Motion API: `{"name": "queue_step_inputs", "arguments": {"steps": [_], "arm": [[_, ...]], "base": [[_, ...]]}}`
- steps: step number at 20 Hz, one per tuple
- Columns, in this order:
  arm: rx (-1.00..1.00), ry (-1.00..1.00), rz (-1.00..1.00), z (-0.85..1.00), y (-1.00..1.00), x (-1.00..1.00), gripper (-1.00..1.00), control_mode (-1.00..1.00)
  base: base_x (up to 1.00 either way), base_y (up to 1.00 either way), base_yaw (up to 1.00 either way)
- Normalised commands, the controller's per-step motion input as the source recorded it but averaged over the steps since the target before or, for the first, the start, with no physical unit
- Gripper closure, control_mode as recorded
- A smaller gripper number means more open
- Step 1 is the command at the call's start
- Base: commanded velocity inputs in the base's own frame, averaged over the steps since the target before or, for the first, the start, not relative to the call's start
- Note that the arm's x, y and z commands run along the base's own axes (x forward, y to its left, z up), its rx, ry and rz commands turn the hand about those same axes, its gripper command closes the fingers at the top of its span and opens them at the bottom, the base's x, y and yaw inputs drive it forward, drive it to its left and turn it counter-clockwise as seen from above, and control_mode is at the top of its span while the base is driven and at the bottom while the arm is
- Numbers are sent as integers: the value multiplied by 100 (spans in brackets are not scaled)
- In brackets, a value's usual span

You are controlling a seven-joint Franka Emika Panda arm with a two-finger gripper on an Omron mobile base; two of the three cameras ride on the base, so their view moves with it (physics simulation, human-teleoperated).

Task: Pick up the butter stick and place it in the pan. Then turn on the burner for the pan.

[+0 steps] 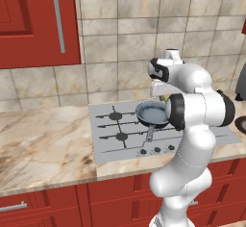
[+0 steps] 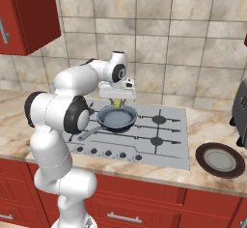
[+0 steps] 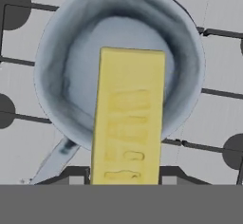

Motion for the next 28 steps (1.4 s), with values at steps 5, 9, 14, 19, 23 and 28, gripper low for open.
{"name": "queue_step_inputs", "arguments": {"steps": [5,9,14,19,23,28], "arm": [[0,0,0,-33,18,30,100,-100],[0,0,0,-29,14,23,100,-100],[0,0,1,-28,7,17,100,-100],[0,0,2,-31,0,7,100,-100],[0,0,1,-31,0,4,100,-100],[0,0,1,-29,0,7,100,-100]], "base": [[0,0,0],[0,0,0],[0,0,0],[0,0,0],[0,0,0],[0,0,0]]}}
